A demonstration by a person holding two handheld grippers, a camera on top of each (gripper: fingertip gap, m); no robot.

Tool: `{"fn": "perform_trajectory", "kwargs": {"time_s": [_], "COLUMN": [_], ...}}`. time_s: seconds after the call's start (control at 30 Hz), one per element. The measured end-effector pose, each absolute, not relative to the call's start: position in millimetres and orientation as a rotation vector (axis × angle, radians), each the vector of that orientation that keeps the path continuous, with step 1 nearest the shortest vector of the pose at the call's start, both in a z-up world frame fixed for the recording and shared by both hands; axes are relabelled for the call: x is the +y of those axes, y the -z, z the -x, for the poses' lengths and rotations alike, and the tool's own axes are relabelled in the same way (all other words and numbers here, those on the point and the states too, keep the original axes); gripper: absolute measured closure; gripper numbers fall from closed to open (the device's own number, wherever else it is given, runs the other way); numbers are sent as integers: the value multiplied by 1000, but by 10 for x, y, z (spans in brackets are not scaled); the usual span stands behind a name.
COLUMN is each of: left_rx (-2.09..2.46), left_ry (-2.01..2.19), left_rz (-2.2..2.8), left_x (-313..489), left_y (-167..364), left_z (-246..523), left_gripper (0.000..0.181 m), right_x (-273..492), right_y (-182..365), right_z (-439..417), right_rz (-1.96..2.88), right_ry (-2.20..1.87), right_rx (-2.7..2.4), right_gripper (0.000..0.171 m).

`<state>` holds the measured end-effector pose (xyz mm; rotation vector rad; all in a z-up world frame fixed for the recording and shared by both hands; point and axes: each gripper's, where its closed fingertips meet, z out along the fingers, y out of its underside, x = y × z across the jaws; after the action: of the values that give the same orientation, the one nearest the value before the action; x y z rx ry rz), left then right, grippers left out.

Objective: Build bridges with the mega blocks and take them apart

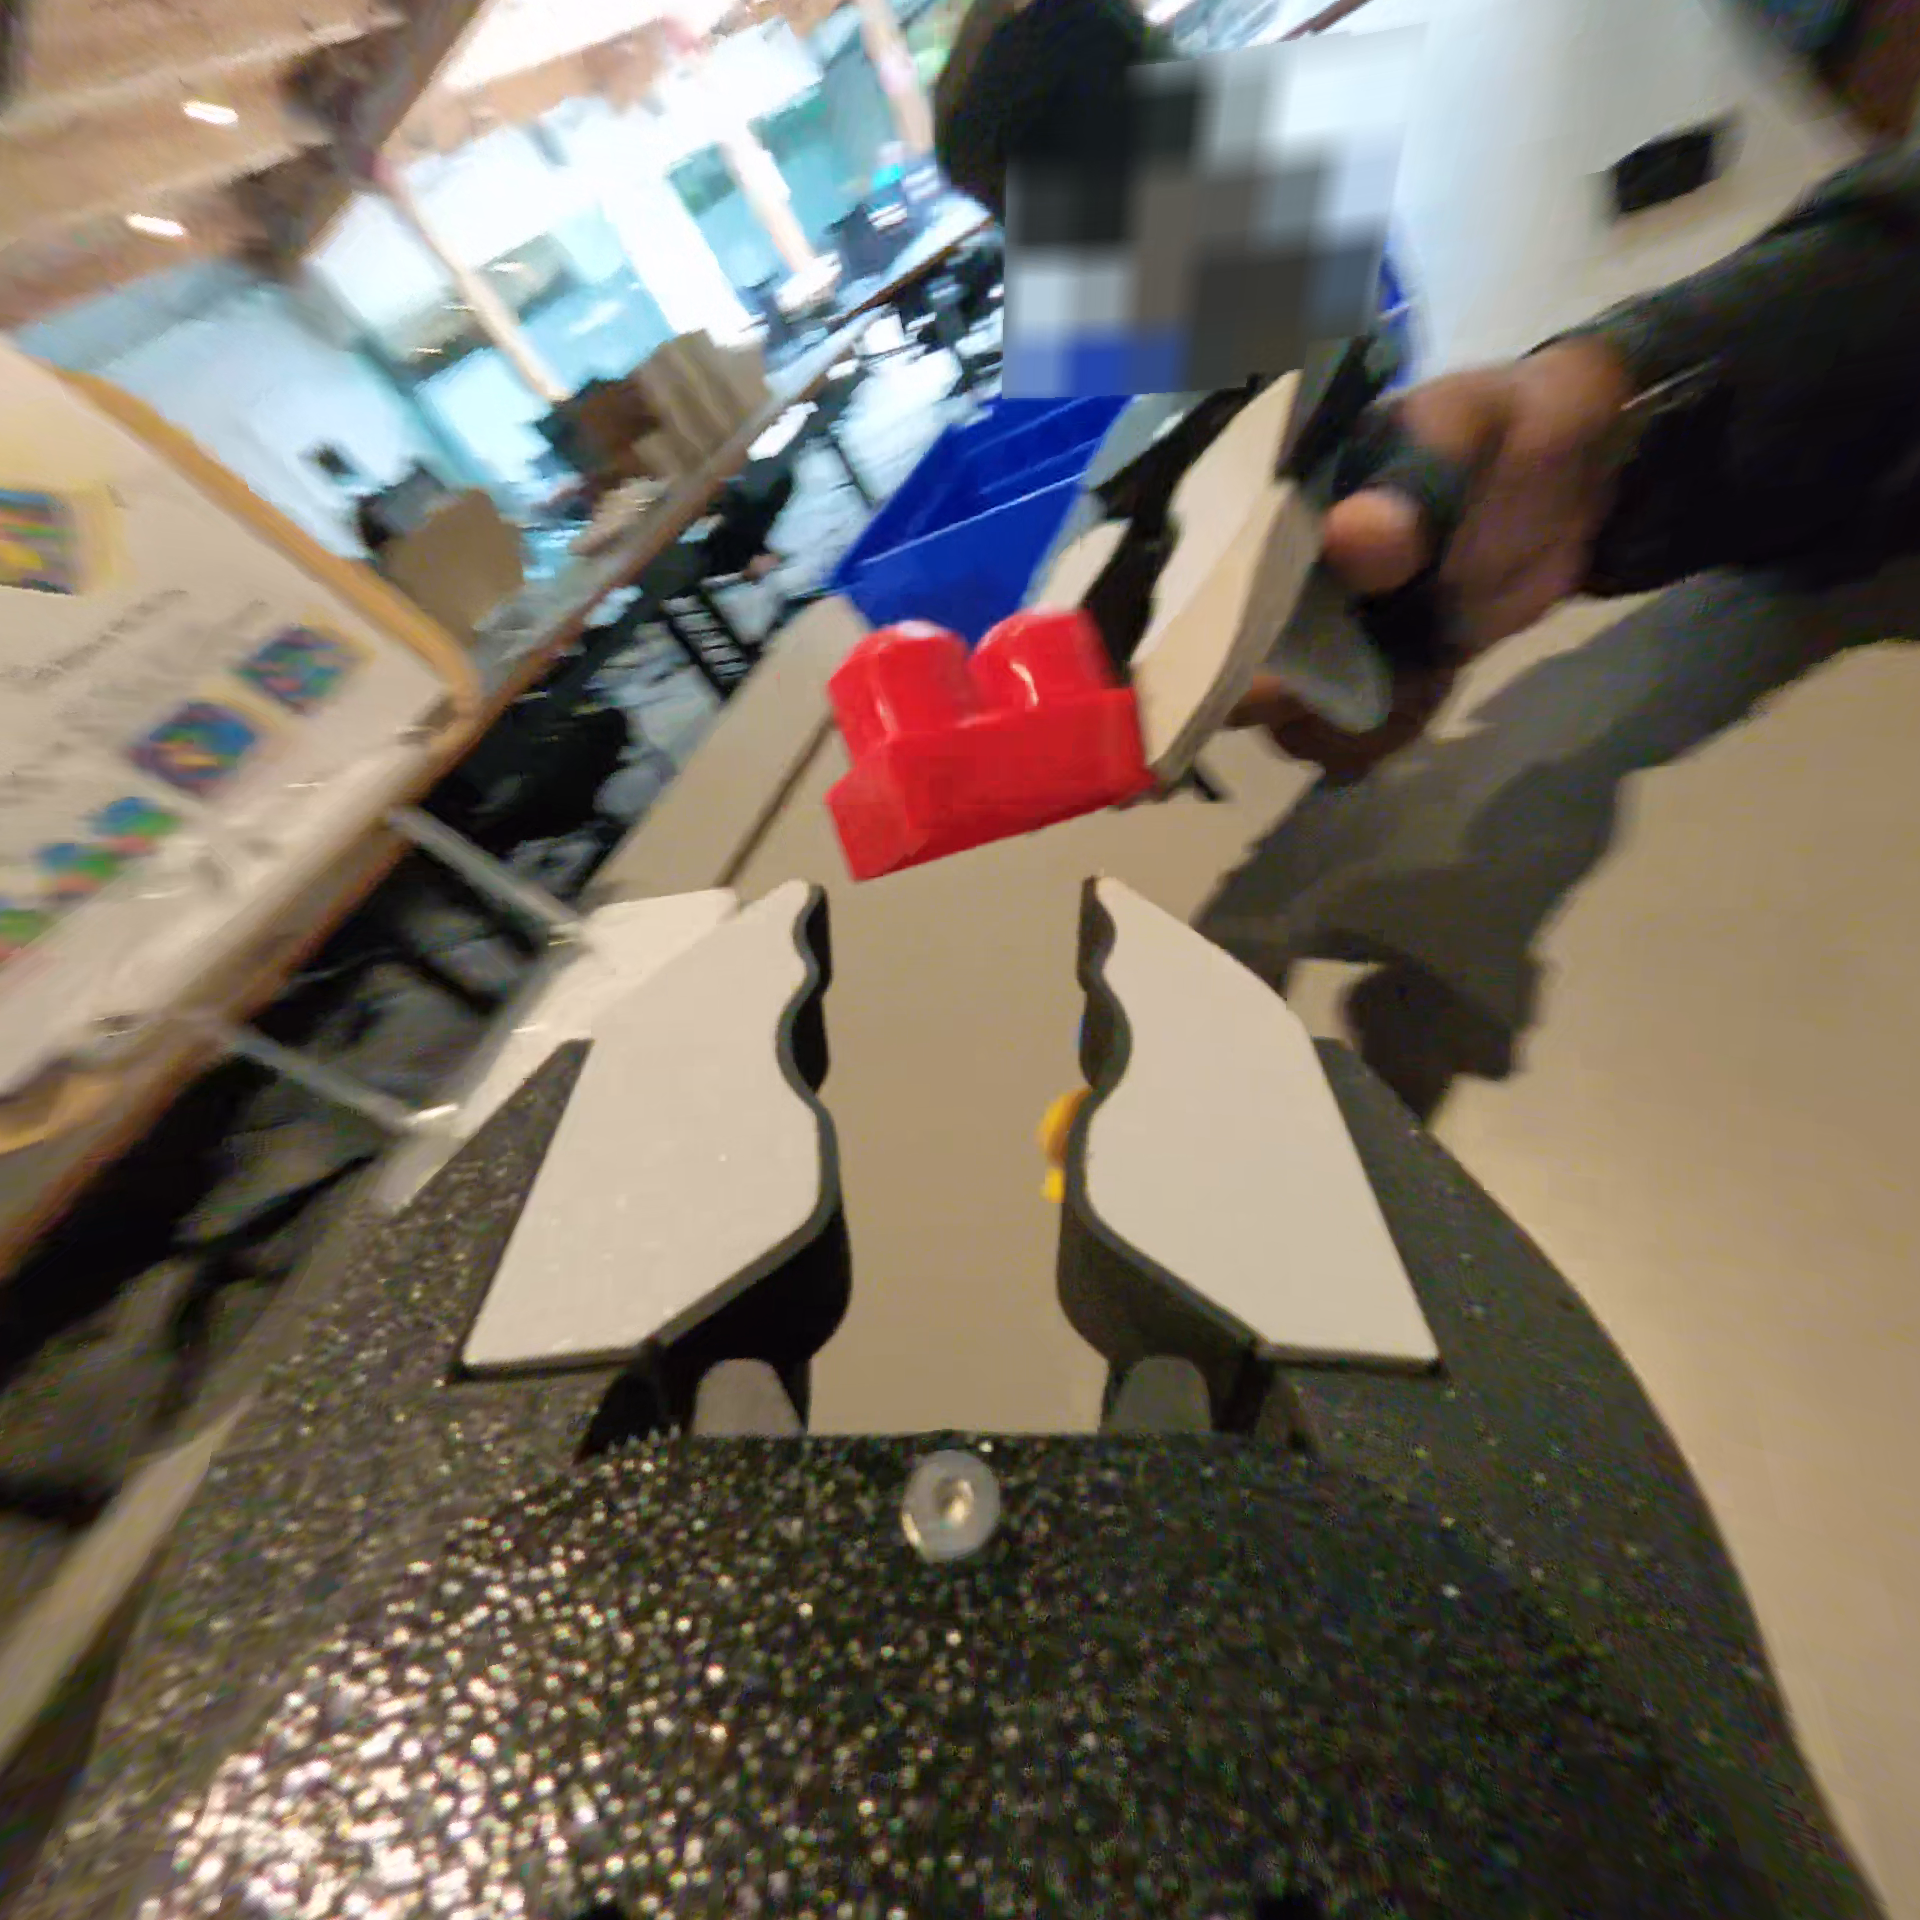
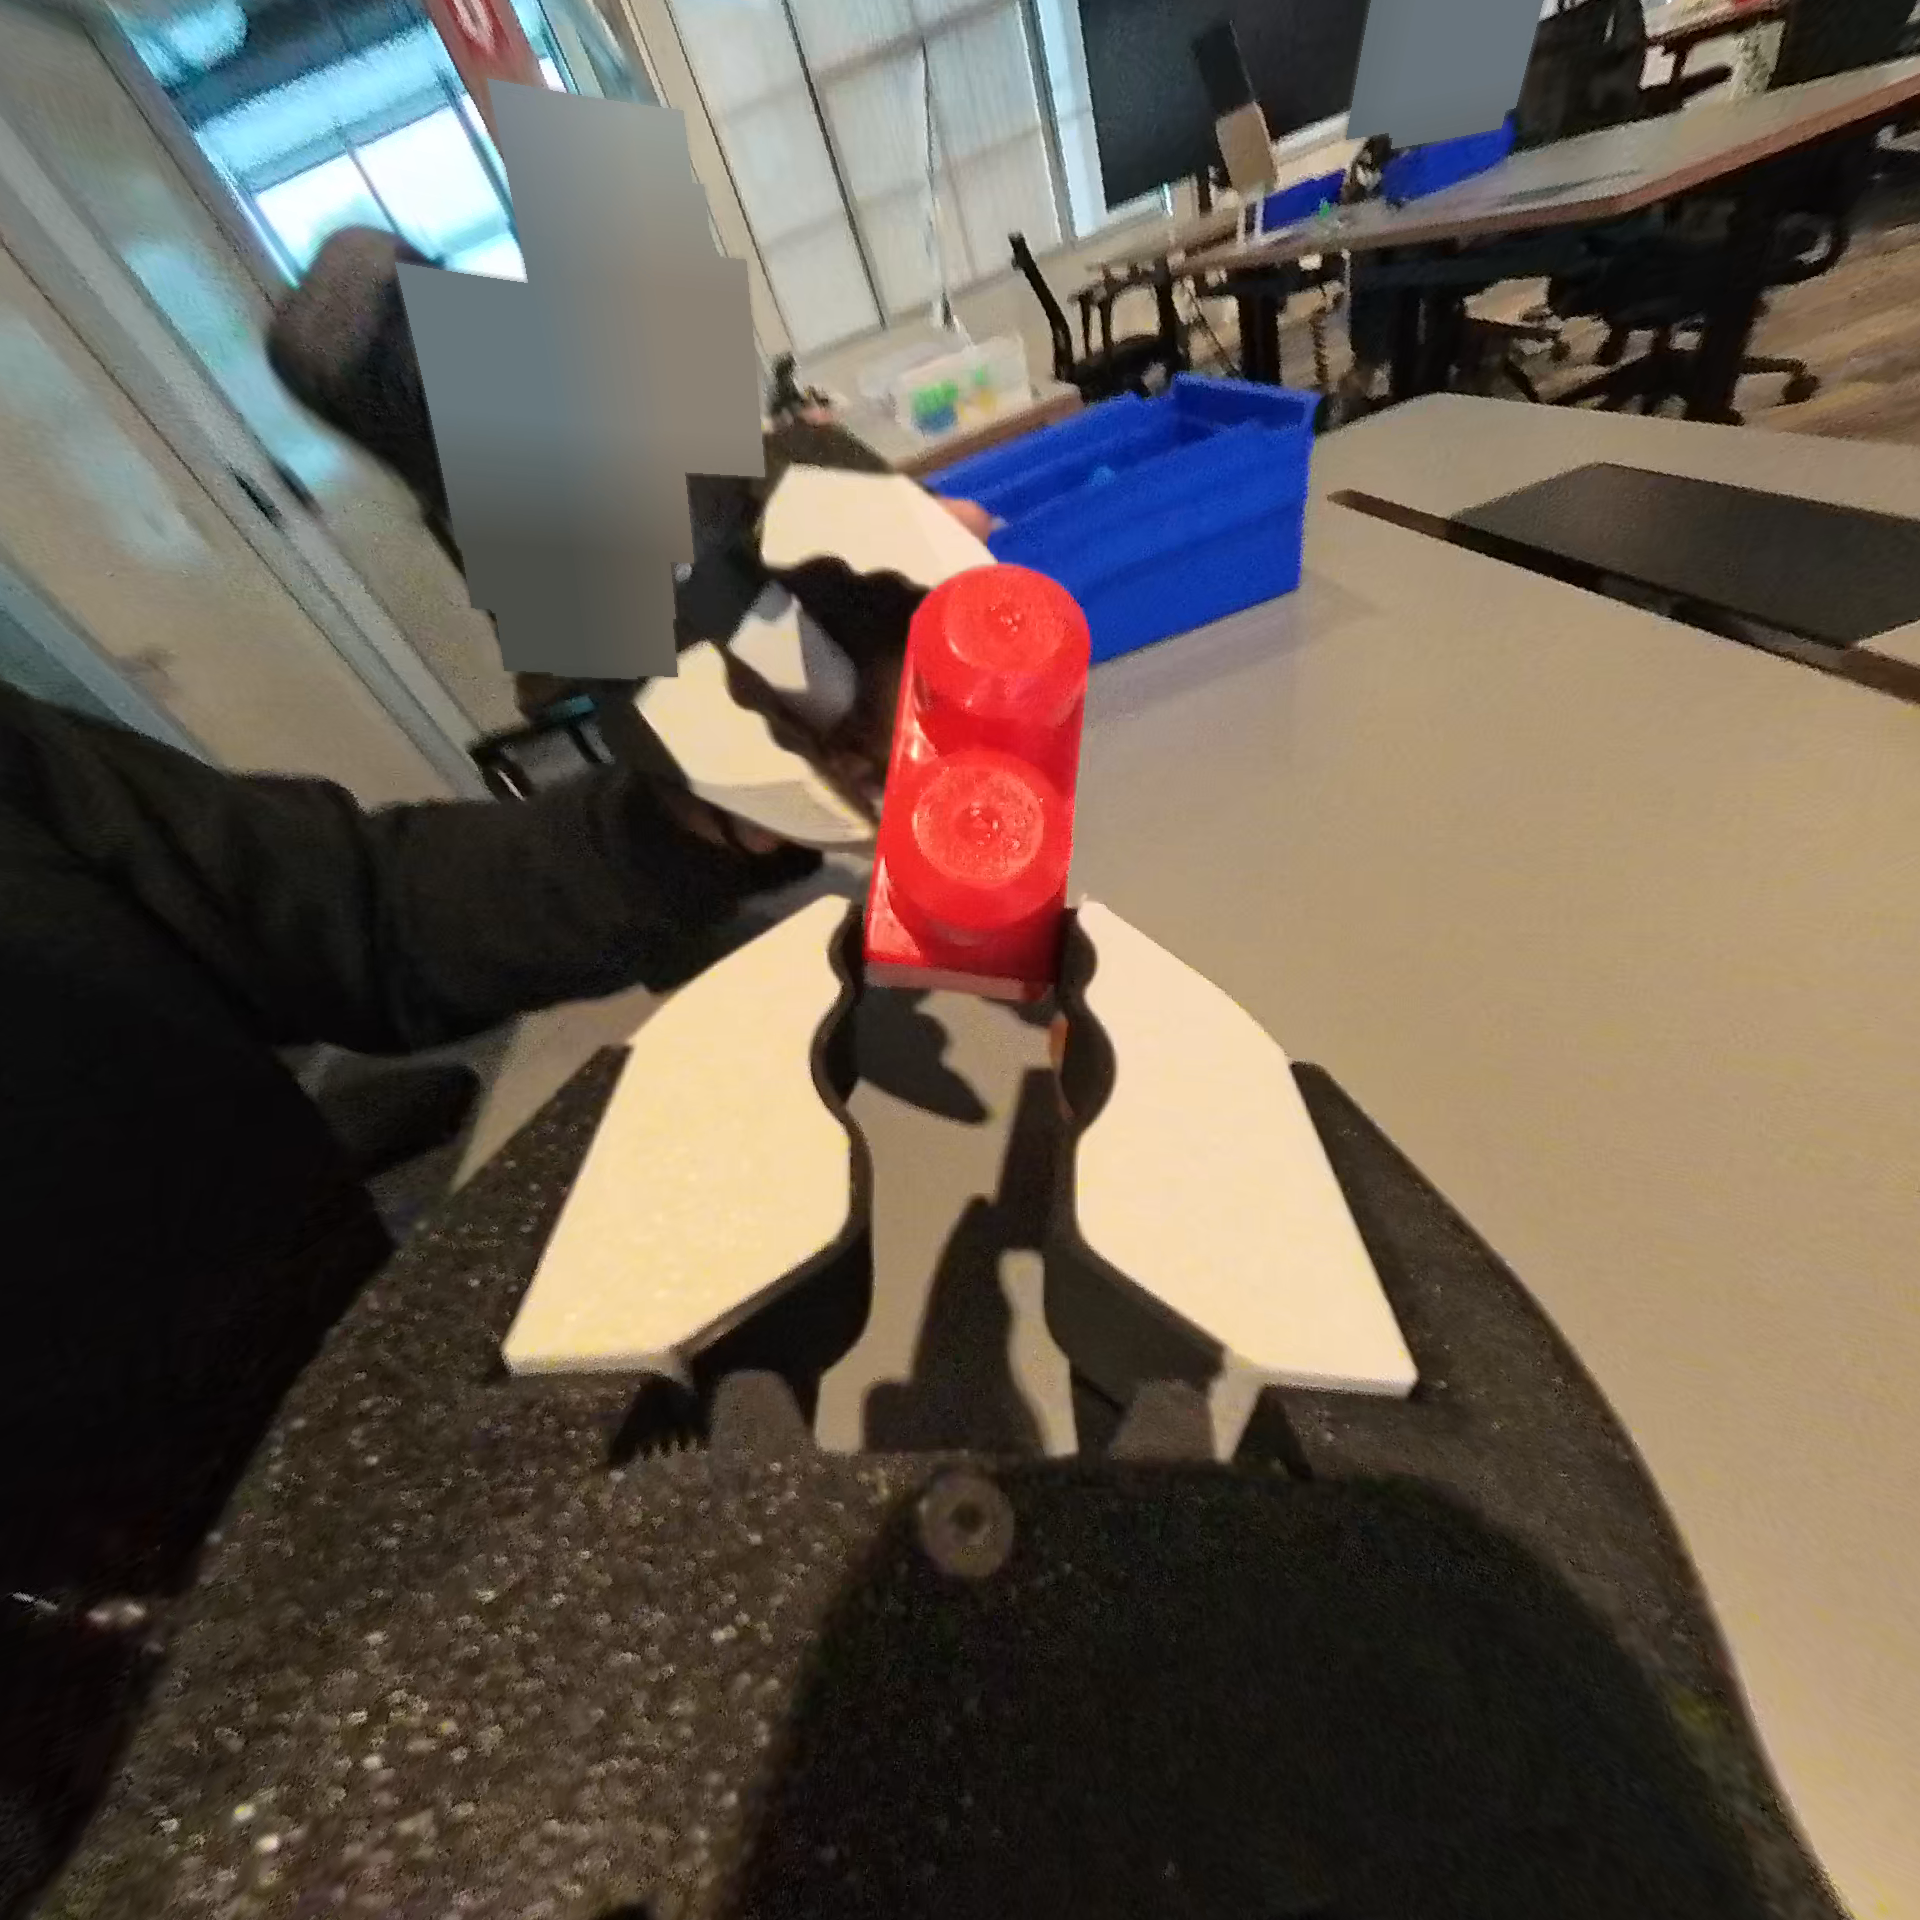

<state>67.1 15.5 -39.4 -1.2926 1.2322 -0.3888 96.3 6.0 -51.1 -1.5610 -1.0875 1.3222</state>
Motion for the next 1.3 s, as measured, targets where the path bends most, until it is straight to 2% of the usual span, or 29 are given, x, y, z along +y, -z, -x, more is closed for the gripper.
{"fn": "perform_trajectory", "kwargs": {"time_s": [0.03,0.17,0.3,0.4,0.57,0.77,1.3], "left_rx": [1252,1273,1391,1411,1275,1206,1269], "left_ry": [479,598,693,651,745,846,778], "left_rz": [1307,1329,1309,1344,1449,1571,1629], "left_x": [109,74,-87,-51,110,256,281], "left_y": [416,482,613,686,699,953,1213], "left_z": [-698,-720,-793,-770,-749,-763,-740], "left_gripper": [133,130,146,147,148,148,148], "right_x": [58,-11,-145,-95,94,240,279], "right_y": [555,721,827,884,830,1049,1300], "right_z": [-966,-944,-892,-886,-895,-929,-925], "right_rz": [1564,1551,1499,1488,1513,1588,1634], "right_ry": [-1266,-1047,-901,-789,-821,-797,-758], "right_rx": [-1132,-1326,-1485,-1506,-1369,-1365,-1409], "right_gripper": [136,135,136,136,136,135,135]}}
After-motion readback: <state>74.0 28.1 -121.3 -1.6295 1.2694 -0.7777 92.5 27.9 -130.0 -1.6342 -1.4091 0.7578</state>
